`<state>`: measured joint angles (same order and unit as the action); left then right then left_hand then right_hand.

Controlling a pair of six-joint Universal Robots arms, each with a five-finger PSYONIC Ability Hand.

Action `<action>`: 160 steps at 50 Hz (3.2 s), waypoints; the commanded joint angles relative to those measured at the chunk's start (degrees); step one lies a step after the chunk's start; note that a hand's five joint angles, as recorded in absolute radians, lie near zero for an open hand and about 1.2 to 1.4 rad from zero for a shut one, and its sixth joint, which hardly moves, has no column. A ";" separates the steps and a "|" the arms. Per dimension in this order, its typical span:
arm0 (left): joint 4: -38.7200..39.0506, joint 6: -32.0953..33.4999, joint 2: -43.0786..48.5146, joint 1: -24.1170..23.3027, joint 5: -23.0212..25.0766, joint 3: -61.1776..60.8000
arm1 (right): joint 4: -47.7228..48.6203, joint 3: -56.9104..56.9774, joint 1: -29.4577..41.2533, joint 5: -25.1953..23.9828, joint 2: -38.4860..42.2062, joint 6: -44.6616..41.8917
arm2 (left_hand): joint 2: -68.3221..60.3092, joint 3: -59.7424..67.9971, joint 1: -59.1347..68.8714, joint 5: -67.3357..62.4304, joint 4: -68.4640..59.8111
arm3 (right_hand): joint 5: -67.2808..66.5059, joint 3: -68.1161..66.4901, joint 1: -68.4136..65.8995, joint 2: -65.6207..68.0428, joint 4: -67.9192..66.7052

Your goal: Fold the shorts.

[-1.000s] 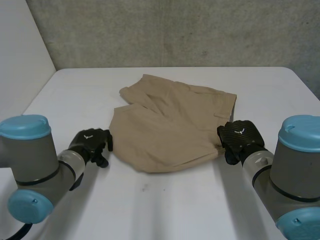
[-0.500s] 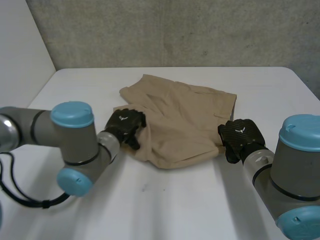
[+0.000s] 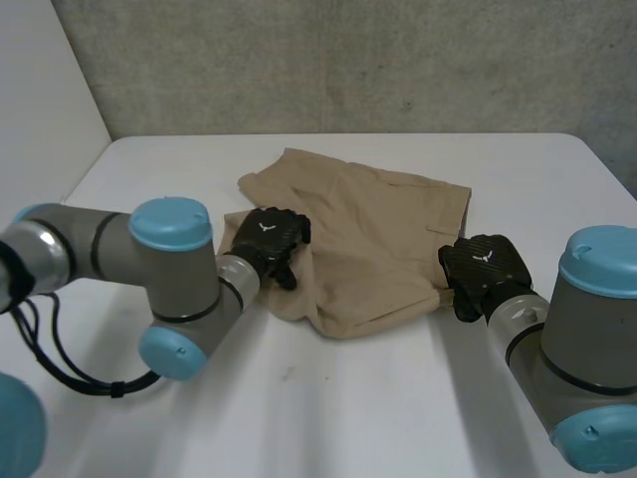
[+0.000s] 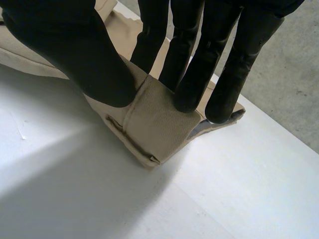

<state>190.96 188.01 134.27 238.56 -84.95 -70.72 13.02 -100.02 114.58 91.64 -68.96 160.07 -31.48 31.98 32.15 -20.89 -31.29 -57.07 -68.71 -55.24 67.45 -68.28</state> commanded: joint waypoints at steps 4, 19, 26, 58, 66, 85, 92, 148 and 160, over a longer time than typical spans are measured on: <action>0.03 0.08 -10.43 2.26 -0.31 -10.83 | 0.17 0.00 0.02 0.03 0.06 -0.02 | -3.12 2.62 2.45 -3.71 -3.31 | -12.93 -11.29 -24.76 12.55 -11.72; -2.69 -0.36 -13.24 5.51 -0.48 -15.75 | 0.17 -0.27 0.02 0.03 0.14 -0.02 | -13.38 12.88 12.71 -13.97 -13.57 | -12.93 -11.29 -24.76 12.55 -11.72; -2.26 -0.62 -16.40 8.32 -0.40 -19.97 | 0.17 -0.27 0.02 -0.05 0.84 -0.02 | -12.21 11.71 11.53 -12.80 -12.40 | -12.93 -11.29 -24.76 12.55 -11.72; -1.55 -0.54 -12.73 4.99 1.80 -21.31 | 0.08 -0.09 0.11 0.03 1.90 -1.25 | -7.34 6.84 6.66 -7.92 -7.53 | -12.93 -11.29 -24.76 12.55 -11.72; -1.73 0.08 -5.87 1.56 1.36 -10.32 | 0.08 -0.27 0.20 -0.05 1.81 -1.34 | -6.49 5.99 5.82 -7.08 -6.68 | -12.93 -11.29 -24.76 12.55 -11.72; -1.90 5.79 2.13 0.59 1.45 -0.91 | 0.08 -0.27 0.20 -0.05 2.08 -2.57 | -10.19 9.69 9.52 -10.78 -10.38 | -12.93 -11.29 -24.76 12.55 -11.72; -1.73 6.93 4.33 0.59 1.36 1.29 | 0.08 -0.27 0.29 -0.05 2.16 -2.57 | -18.41 17.91 17.73 -19.00 -18.60 | -12.93 -11.29 -24.76 12.55 -11.72; -2.78 8.69 -37.06 9.20 -3.21 -43.18 | -8.97 -1.32 1.08 0.47 -0.56 -8.46 | -6.98 6.48 6.31 -7.57 -7.17 | -12.93 -11.29 -24.76 12.55 -11.72; -1.91 9.22 -36.54 10.78 -3.21 -42.74 | -8.45 -1.76 1.08 0.47 -0.47 -8.63 | -8.67 8.18 8.00 -9.26 -8.87 | -12.93 -11.29 -24.76 12.55 -11.72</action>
<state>188.57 196.89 97.31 248.40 -88.15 -113.79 4.28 -101.47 115.66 92.12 -69.46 151.51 -34.47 34.50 34.11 -24.41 -34.31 -57.08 -68.71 -55.24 67.45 -68.28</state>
